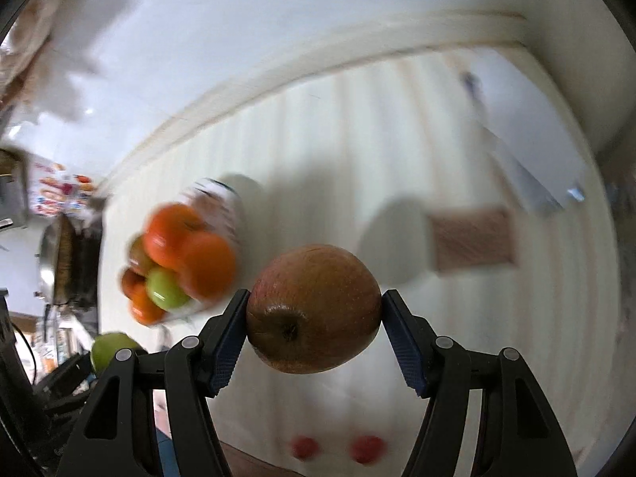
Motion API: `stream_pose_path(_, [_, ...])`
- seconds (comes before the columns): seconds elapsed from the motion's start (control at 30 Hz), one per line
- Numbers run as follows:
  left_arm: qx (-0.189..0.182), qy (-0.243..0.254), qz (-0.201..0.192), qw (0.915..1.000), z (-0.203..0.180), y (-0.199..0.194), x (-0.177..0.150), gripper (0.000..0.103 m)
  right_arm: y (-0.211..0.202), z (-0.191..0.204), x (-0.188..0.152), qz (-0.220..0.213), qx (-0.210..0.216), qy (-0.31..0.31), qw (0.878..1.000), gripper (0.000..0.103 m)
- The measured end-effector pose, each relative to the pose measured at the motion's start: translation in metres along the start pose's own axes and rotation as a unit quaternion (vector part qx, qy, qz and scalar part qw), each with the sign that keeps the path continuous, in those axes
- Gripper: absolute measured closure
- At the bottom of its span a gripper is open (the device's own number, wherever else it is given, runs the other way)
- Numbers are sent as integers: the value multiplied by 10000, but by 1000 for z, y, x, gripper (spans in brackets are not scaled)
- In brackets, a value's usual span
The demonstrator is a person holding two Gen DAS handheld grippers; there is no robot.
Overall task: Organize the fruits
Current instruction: 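Carry both apples over the floral plate and open both tools to release them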
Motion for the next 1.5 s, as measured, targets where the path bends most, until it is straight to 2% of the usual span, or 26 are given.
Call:
stream_pose_path(0.13, [194,-311,-7,9993,27,11,31,45,28,33,48,29,210,-318,9993,34])
stream_pose_path(0.2, [268,-455,113,9985,39,23,46,45,45,45,63,148,326,-370,9987,34])
stream_pose_path(0.33, [269,-608,328,9972,50,47,60,45,79,58,82,448,337,-429,9975,34])
stream_pose_path(0.4, [192,-742,556,9955,54,60,61,45,94,60,87,571,266,-452,9970,34])
stream_pose_path(0.6, [55,-965,886,9914,61,80,54,45,112,62,93,694,113,-544,9960,34])
stream_pose_path(1.13, [250,-909,696,9931,59,85,71,44,119,64,99,816,163,-625,9946,33])
stream_pose_path(1.2, [248,-935,688,9929,60,84,70,44,119,64,98,827,145,-622,9945,30])
stream_pose_path(1.43, [219,-1086,589,9921,62,74,69,44,116,59,94,919,250,-545,9940,11])
stream_pose_path(1.5, [180,-1173,544,9914,65,69,68,42,112,58,93,918,220,-571,9939,11])
Point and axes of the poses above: each gripper's, at about its wrist camera, not at the fingertips, and y roughly the way its jaws point, z to its left, x to its top, the point moved 6 cm from there along y, roughly the way its jaws point, and after that the axes turned 15 degrees about -y, right-handed, at the moved point
